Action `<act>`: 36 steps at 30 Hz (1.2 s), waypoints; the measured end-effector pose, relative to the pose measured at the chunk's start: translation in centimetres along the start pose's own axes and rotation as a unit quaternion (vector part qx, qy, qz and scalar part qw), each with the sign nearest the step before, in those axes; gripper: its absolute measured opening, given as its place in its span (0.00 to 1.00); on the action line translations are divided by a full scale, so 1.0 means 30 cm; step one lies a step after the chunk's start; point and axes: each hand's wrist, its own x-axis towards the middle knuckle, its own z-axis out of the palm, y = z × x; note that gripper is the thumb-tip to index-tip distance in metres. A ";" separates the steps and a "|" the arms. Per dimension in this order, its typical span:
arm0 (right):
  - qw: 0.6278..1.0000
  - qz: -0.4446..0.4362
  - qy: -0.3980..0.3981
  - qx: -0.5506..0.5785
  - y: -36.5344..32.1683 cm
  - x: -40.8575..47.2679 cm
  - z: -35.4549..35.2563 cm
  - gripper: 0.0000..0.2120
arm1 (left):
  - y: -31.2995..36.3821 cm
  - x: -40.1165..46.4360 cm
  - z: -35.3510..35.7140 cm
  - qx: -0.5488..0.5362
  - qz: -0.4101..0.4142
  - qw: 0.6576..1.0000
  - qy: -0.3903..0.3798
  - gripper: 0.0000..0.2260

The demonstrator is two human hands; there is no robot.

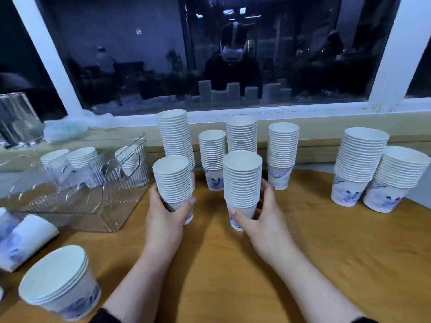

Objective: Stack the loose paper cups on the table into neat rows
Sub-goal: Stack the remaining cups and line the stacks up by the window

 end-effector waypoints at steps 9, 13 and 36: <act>1.000 0.005 -0.001 -0.002 0.002 0.069 0.080 0.37 | -0.053 0.082 -0.044 -0.017 0.007 0.999 0.039 0.27; 1.000 -0.005 -0.023 -0.004 -0.015 0.076 0.152 0.37 | -0.067 0.104 -0.050 -0.020 0.013 0.998 0.053 0.28; 0.996 0.002 -0.082 -0.024 -0.012 0.079 0.255 0.35 | -0.092 0.105 -0.065 0.049 0.022 0.996 0.073 0.43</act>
